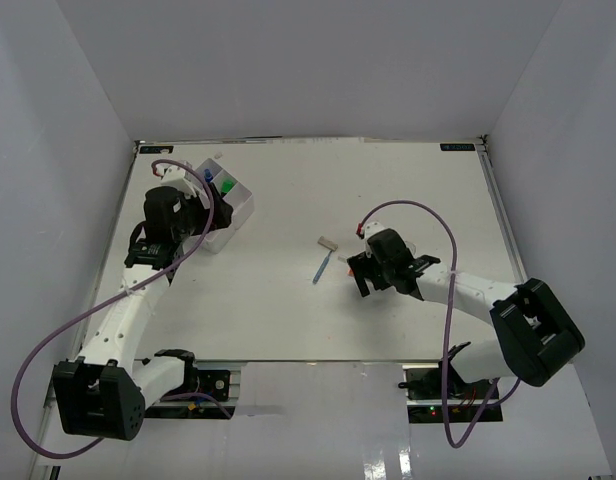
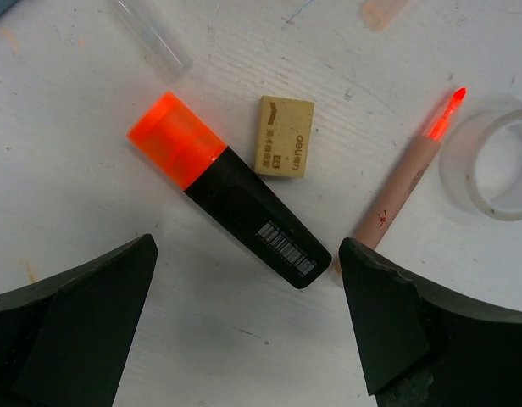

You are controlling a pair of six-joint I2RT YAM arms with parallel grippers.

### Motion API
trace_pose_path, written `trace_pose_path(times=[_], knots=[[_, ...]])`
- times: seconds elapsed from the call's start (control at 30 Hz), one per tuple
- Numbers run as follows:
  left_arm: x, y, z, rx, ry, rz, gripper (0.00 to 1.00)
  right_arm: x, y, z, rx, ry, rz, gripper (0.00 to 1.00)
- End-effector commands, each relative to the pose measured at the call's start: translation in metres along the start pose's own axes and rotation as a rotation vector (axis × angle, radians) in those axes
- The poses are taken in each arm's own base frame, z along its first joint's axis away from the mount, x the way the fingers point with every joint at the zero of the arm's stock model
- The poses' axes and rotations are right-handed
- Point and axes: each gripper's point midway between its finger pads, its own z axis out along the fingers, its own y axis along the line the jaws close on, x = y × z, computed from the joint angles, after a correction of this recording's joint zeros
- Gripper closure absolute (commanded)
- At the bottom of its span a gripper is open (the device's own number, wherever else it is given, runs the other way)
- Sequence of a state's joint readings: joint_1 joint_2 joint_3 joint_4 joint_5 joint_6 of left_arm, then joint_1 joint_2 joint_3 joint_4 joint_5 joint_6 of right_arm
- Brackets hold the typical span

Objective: Sort the stationery into containers
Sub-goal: Pick up the pen from the center of the board.

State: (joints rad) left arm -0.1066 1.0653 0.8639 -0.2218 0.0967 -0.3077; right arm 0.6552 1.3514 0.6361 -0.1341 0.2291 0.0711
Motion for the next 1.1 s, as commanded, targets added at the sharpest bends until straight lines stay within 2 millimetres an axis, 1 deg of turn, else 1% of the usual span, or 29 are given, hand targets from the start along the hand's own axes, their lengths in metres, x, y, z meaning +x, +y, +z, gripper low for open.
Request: trace_pose_path(times=[0.0, 0.27, 0.3, 0.33, 0.37, 0.43, 0.47, 0.53, 0.57, 0.67, 0.7, 0.83, 0.87, 0.9, 0.93, 0.97, 1.0, 1.07], knots=[[0.000, -0.008, -0.005, 0.053, 0.003, 0.019, 0.02, -0.013, 0.005, 0.002, -0.033, 0.001, -0.009, 0.06], [0.002, -0.011, -0.005, 0.070, 0.011, 0.012, 0.02, -0.009, 0.009, 0.011, -0.057, 0.037, -0.049, 0.07], [0.003, -0.012, -0.005, 0.075, 0.014, 0.011, 0.02, -0.008, 0.011, 0.012, -0.070, 0.045, -0.053, 0.09], [0.003, -0.012, -0.005, 0.075, 0.014, 0.011, 0.02, -0.009, 0.012, 0.013, -0.071, 0.046, -0.053, 0.09], [0.003, -0.012, -0.005, 0.075, 0.014, 0.010, 0.02, -0.008, 0.013, 0.013, -0.079, 0.051, -0.051, 0.12], [0.003, -0.013, -0.005, 0.079, 0.017, 0.008, 0.02, -0.004, 0.016, 0.012, -0.096, 0.076, -0.048, 0.14], [0.003, -0.014, -0.005, 0.087, 0.018, 0.005, 0.02, -0.004, 0.017, 0.012, -0.101, 0.081, -0.040, 0.18], [0.004, -0.016, -0.005, 0.094, 0.020, 0.002, 0.02, 0.001, 0.019, 0.010, -0.109, 0.110, -0.035, 0.21], [0.004, -0.018, -0.005, 0.104, 0.024, -0.001, 0.02, 0.001, 0.021, 0.008, -0.115, 0.112, -0.030, 0.25], [0.005, -0.022, -0.006, 0.125, 0.030, -0.007, 0.02, 0.005, 0.024, 0.003, -0.123, 0.125, -0.022, 0.32], [0.006, -0.023, -0.007, 0.134, 0.034, -0.013, 0.02, 0.004, 0.024, 0.000, -0.123, 0.121, -0.014, 0.36], [0.014, -0.035, -0.011, 0.200, 0.075, -0.034, 0.02, 0.011, 0.025, -0.003, -0.112, 0.138, -0.014, 0.43], [0.015, -0.038, -0.013, 0.214, 0.083, -0.039, 0.02, 0.012, 0.024, -0.002, -0.105, 0.138, -0.018, 0.48], [0.016, -0.040, -0.015, 0.224, 0.091, -0.046, 0.02, 0.017, 0.024, -0.002, -0.103, 0.144, -0.020, 0.50], [0.017, -0.045, -0.018, 0.249, 0.099, -0.058, 0.02, 0.018, 0.025, -0.002, -0.105, 0.141, -0.019, 0.53], [0.019, -0.048, -0.021, 0.262, 0.109, -0.067, 0.02, 0.018, 0.026, -0.003, -0.113, 0.136, -0.017, 0.59], [0.020, -0.051, -0.023, 0.277, 0.117, -0.075, 0.02, 0.018, 0.028, -0.003, -0.116, 0.134, -0.018, 0.60], [0.022, -0.060, -0.029, 0.322, 0.139, -0.107, 0.02, 0.018, 0.030, -0.004, -0.121, 0.125, -0.022, 0.70]])
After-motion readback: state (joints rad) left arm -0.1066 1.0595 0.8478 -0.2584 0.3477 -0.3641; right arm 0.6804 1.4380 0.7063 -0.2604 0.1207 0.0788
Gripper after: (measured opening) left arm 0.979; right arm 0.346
